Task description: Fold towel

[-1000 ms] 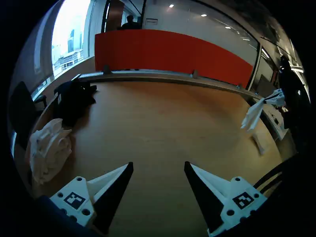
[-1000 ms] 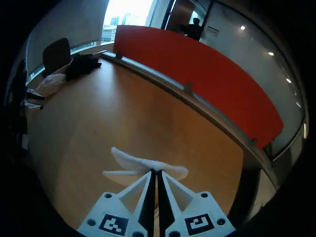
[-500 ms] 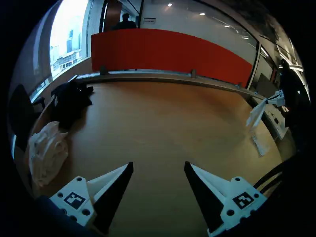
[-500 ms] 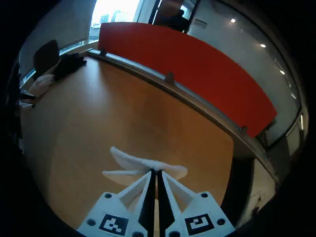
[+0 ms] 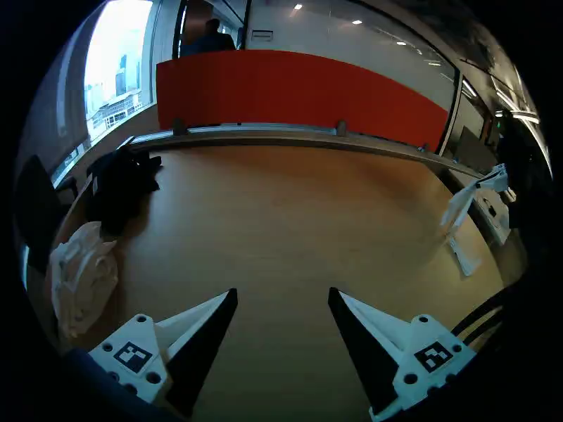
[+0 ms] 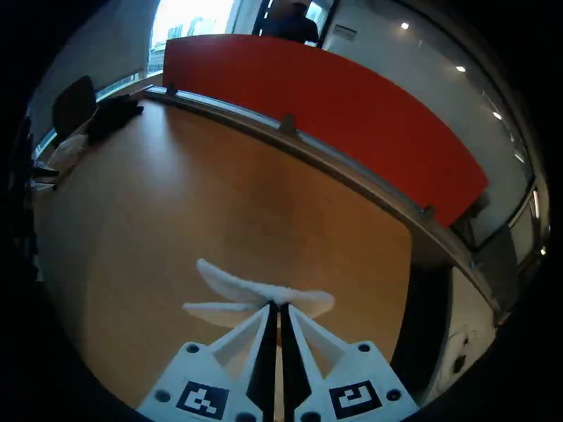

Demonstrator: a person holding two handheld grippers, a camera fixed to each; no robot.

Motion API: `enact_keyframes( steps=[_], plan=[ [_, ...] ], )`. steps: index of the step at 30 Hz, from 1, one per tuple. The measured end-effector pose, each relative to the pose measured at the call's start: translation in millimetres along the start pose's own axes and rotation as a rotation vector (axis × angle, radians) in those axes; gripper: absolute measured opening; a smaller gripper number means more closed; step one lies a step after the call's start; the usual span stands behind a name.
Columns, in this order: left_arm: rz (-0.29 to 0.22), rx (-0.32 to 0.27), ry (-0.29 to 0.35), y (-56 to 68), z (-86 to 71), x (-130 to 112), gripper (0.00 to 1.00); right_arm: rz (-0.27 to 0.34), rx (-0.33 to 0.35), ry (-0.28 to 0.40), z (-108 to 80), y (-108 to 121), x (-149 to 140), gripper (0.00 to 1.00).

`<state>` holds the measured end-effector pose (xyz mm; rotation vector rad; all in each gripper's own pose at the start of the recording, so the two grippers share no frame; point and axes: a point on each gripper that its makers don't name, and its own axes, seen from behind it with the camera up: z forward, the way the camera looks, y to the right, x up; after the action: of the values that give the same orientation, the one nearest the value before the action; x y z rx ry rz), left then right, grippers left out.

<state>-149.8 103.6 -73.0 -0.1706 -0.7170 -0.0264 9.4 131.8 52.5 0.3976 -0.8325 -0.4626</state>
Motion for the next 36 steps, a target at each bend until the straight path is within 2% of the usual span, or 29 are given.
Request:
enact_keyframes(
  steps=[11, 24, 30, 36],
  plan=[
    [0.014, -0.010, -0.001, 6.6, 1.4, 2.2, 0.96, 0.052, -0.013, -0.029, -20.5, 0.8, -40.5, 0.03],
    [0.023, -0.012, -0.005, 10.8, -1.4, -3.4, 0.96, 0.140, -0.039, -0.139, -32.0, -2.2, -130.1, 0.03],
    [0.029, -0.008, -0.005, 10.4, -4.1, -3.9, 0.96, 0.188, -0.064, -0.161, -32.3, 2.3, -152.3, 0.03],
    [0.035, -0.003, -0.004, 9.9, -6.2, -3.9, 0.96, 0.219, -0.076, -0.162, -34.2, 1.9, -161.2, 0.03]
  ],
)
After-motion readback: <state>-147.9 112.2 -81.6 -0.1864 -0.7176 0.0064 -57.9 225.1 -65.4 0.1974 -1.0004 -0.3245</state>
